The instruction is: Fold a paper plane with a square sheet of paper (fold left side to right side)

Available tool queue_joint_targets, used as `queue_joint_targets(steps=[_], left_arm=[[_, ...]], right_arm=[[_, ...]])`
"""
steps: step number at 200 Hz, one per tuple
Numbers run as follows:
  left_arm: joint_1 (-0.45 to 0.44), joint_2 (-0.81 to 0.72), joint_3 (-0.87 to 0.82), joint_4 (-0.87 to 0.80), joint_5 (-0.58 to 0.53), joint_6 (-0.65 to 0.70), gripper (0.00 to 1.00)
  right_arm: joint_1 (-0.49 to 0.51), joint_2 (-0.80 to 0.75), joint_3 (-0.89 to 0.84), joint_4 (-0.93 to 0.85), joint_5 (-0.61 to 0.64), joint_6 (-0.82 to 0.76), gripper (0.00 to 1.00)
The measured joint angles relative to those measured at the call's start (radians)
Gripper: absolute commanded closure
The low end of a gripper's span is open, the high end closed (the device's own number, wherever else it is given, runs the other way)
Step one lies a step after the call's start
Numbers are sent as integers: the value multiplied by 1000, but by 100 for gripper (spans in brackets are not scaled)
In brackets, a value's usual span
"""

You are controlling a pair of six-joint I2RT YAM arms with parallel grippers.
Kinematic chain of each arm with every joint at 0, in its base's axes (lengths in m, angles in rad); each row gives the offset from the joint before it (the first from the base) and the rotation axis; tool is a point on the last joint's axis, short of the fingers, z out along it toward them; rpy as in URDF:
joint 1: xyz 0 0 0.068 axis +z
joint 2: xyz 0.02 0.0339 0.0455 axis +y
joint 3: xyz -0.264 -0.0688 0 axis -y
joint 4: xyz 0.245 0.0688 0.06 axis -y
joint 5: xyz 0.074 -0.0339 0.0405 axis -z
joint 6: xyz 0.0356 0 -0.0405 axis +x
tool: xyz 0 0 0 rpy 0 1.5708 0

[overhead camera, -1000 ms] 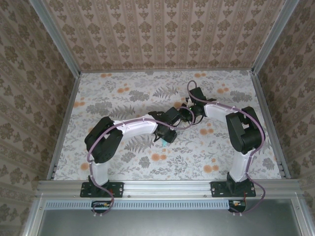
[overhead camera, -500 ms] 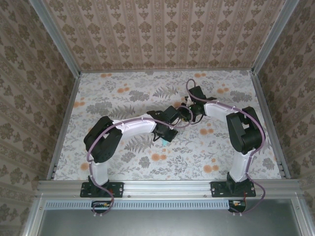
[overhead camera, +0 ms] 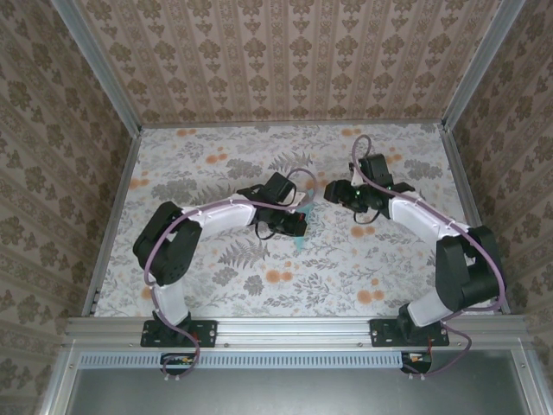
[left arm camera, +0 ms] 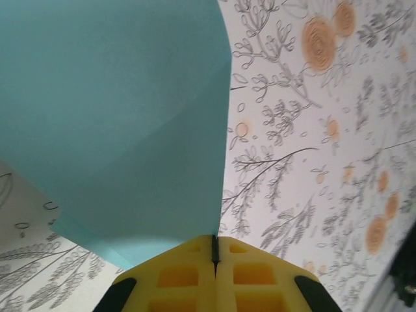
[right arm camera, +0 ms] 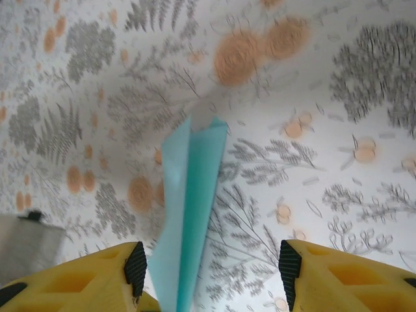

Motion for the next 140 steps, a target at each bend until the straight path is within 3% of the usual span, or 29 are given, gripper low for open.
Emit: queue_joint_targets(steps=[78, 140], left_arm=[[72, 0, -135, 232, 183, -176, 100], [137, 0, -234, 422, 288, -277, 100]], right_arm=[[66, -3, -192, 202, -51, 2, 40], [118, 40, -215, 329, -56, 6, 40]])
